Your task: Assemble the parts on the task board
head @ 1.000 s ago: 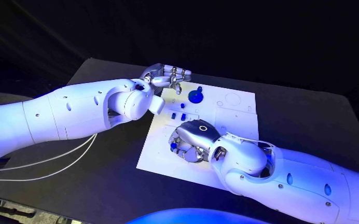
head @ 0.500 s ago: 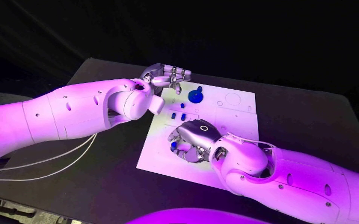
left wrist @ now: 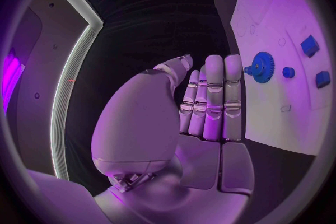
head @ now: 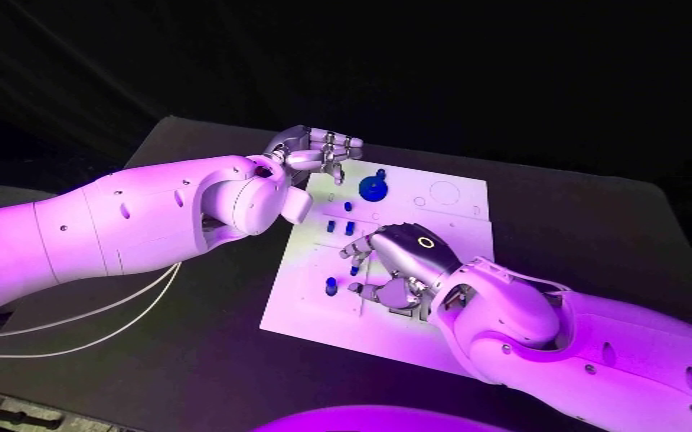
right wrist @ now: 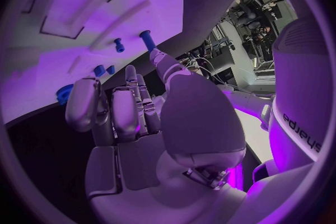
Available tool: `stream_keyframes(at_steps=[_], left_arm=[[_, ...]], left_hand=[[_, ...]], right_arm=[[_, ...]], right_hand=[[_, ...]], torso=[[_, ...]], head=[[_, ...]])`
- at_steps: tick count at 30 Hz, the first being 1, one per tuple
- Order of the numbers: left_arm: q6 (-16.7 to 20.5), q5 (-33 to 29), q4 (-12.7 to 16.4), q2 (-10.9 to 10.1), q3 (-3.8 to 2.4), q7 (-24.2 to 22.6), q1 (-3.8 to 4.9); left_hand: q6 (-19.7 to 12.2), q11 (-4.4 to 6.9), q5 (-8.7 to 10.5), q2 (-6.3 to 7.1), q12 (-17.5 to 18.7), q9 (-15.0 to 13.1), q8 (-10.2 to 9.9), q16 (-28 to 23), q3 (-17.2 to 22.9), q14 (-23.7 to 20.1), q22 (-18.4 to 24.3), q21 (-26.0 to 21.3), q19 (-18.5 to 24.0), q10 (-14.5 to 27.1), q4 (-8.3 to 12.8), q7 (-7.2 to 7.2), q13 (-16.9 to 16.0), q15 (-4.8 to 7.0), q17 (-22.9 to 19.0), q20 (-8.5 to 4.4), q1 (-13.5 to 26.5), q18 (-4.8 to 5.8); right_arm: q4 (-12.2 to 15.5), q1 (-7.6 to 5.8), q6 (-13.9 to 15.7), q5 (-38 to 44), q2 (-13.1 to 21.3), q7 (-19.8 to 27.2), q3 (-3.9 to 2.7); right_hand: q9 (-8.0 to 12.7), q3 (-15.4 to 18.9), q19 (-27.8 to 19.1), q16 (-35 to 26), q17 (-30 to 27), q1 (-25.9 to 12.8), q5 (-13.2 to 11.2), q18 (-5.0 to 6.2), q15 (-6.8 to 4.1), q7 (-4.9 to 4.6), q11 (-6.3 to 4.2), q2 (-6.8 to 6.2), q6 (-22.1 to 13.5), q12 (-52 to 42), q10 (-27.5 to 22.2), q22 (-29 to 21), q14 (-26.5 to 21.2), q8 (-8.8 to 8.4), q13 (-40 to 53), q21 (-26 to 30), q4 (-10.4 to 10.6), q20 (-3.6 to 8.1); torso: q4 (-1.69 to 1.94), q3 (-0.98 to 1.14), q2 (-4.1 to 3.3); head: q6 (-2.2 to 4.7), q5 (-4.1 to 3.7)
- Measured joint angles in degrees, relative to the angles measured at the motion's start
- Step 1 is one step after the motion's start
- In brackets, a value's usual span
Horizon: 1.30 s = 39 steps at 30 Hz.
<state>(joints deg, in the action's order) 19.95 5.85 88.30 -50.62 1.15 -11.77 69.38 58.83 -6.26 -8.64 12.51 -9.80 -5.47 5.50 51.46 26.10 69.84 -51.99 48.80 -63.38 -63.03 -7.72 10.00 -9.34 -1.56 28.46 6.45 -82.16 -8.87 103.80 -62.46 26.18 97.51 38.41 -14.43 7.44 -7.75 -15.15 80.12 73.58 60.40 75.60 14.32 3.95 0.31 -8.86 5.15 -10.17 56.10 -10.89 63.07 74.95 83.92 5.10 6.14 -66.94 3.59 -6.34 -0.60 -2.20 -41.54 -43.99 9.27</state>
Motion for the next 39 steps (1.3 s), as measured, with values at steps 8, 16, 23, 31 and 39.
stream_keyframes(at_steps=[8,16,23,31,39], left_arm=[[-0.01,-0.01,-0.01,-0.25,0.18,0.00,-0.02],[-0.01,-0.06,-0.05,-0.34,0.53,-0.08,-0.17],[-0.01,-0.14,-0.12,-0.29,0.71,-0.11,-0.24],[-0.02,-0.23,-0.06,-0.31,0.77,-0.12,-0.27],[-0.03,-0.30,0.21,-0.35,0.78,-0.12,-0.27]], left_hand=[[0.00,0.00,0.00,0.00,0.00,0.00,0.00,0.00,0.00,0.00,0.00,0.00,0.00,0.00,0.00,0.00,0.00,0.00,0.00,0.00,0.00,0.00],[0.00,0.00,0.00,0.00,0.00,0.00,0.00,0.00,0.00,0.00,0.00,0.00,0.00,0.00,0.00,0.00,0.00,0.00,0.01,0.00,0.00,0.00],[0.00,0.00,0.00,0.00,0.00,-0.01,0.00,0.00,0.00,0.00,0.00,0.00,0.00,0.00,0.00,0.00,0.00,0.00,0.01,0.00,0.00,0.00],[0.00,0.00,0.00,0.00,0.01,-0.01,0.00,0.00,0.00,0.00,0.00,0.00,0.00,0.00,0.00,0.00,0.00,0.00,0.01,0.00,0.00,0.00],[0.00,0.00,0.00,0.00,-0.40,-0.01,0.00,0.00,-0.32,0.00,0.00,0.00,0.00,0.00,0.01,0.00,0.00,0.00,-0.04,0.00,0.00,0.00]], right_arm=[[3.60,-3.39,1.78,-15.11,12.85,1.85,-0.22],[5.75,-3.80,1.93,-24.38,20.99,1.96,-0.08],[7.51,-3.42,1.92,-25.44,25.09,-0.43,0.27],[8.77,-1.25,1.21,-25.28,26.18,-5.73,0.70],[8.51,1.15,0.40,-23.74,24.32,-11.06,1.04]], right_hand=[[-1.34,2.26,2.62,3.35,4.92,-2.05,1.47,-0.01,-2.23,2.26,-3.03,0.62,5.26,-9.69,12.18,-0.01,0.09,2.42,5.38,-5.50,2.42,1.96],[-2.76,4.44,3.53,4.46,6.65,-1.22,2.00,0.00,-2.48,2.55,-3.65,1.10,5.53,-17.40,9.34,-0.01,0.07,2.42,14.56,-7.58,2.55,2.88],[-4.97,7.82,3.72,6.59,9.82,-2.09,5.65,-0.93,-3.42,3.76,-4.62,1.88,6.75,-37.39,11.68,-0.02,0.11,4.31,35.70,-10.99,4.80,3.07],[-8.37,13.60,3.92,8.25,12.61,-5.57,9.77,-0.93,-3.82,4.11,-5.06,2.85,7.10,-54.34,14.79,-0.02,0.11,6.21,55.17,-12.90,9.59,3.28],[-11.08,17.81,3.79,9.61,14.56,-6.65,10.90,-0.93,-3.82,4.32,-5.21,3.33,6.88,-60.38,16.43,-0.03,0.11,7.34,62.78,-13.93,12.90,3.41]], torso=[[-0.31,-0.03,0.29],[-0.86,0.21,0.79],[-1.13,0.38,1.06],[-1.19,0.35,1.11],[-1.15,0.34,1.13]], head=[[0.75,-2.87],[1.06,-5.10],[0.93,-6.51],[0.64,-7.62],[-0.07,-8.54]])
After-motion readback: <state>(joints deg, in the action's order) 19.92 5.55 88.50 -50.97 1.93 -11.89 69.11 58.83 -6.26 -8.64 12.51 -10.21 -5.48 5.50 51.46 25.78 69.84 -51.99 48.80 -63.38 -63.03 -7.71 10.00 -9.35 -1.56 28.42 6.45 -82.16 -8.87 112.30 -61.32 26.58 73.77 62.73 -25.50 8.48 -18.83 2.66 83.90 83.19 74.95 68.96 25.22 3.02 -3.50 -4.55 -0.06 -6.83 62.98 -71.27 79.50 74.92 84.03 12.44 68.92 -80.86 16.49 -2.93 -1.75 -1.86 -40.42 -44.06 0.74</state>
